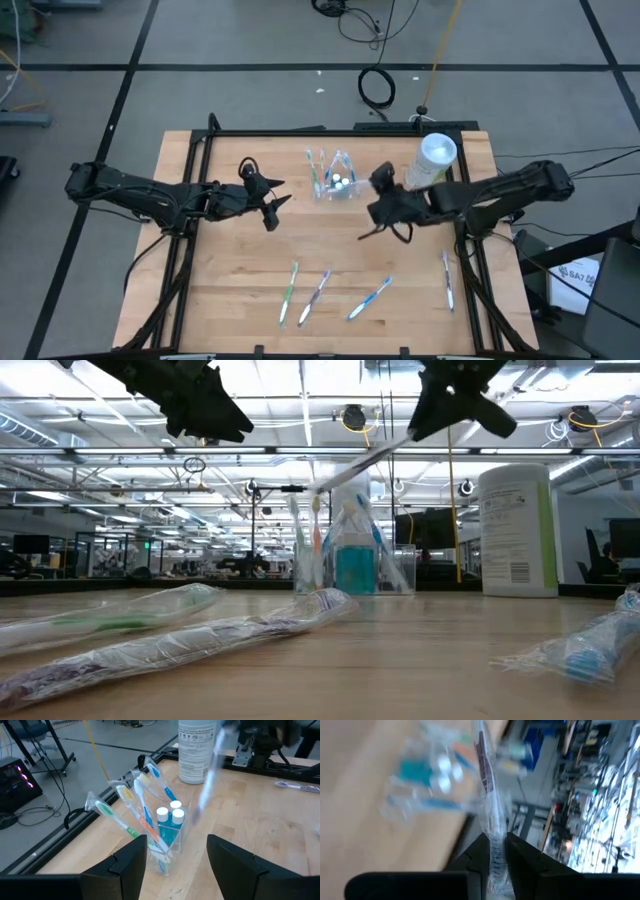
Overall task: Pick & Place toothbrushing station
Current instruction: Put the top violet toothbrush into the transparent organizer, then put the green toothbrush into the transparent organizer
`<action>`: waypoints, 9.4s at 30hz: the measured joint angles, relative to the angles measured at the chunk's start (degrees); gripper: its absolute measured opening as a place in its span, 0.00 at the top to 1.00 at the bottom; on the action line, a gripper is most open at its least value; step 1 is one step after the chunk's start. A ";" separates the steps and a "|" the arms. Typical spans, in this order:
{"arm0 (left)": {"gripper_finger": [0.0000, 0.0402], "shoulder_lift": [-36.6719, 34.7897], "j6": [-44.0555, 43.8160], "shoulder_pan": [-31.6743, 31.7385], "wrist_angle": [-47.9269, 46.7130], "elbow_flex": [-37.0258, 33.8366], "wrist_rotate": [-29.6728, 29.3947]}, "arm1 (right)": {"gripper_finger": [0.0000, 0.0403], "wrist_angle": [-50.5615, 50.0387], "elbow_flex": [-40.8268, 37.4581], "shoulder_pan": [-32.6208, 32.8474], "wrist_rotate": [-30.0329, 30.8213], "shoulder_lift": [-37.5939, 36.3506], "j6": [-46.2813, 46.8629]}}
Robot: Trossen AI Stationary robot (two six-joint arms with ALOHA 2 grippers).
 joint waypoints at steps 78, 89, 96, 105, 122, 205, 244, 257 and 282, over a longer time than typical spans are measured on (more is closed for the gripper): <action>0.47 0.00 -2.62 0.00 -1.28 0.00 -0.09 | 0.65 43.03 -24.29 -12.15 -1.82 -2.81 -44.30; 0.47 0.00 -6.55 0.00 -1.34 0.00 0.79 | 0.66 46.43 -24.19 -12.12 -3.92 -8.40 -28.67; 0.47 0.00 -7.87 -0.04 -1.20 0.00 1.40 | 0.69 44.57 -24.23 -12.97 -8.03 -4.10 -26.52; 0.47 0.00 -7.82 -0.04 -1.38 0.00 1.77 | 0.69 48.49 -24.14 -15.60 -8.88 3.06 -26.20; 0.47 0.00 -7.27 -0.04 -1.68 0.00 1.92 | 0.62 47.60 -24.23 -15.76 -2.39 4.00 -24.79; 0.99 36.14 -38.57 -15.22 7.70 -0.10 22.44 | 0.42 65.61 -24.23 -4.05 -18.92 3.96 14.29; 0.99 30.84 16.76 15.59 62.91 0.00 -10.49 | 0.42 59.29 -24.23 -4.00 -18.94 3.96 27.69; 1.00 44.43 21.32 14.73 73.30 -0.02 -17.18 | 0.42 56.56 -24.23 -4.00 -18.94 3.98 27.64; 0.79 47.69 24.87 10.00 68.50 -0.02 -23.48 | 0.42 56.47 -24.23 -4.00 -18.92 3.98 27.66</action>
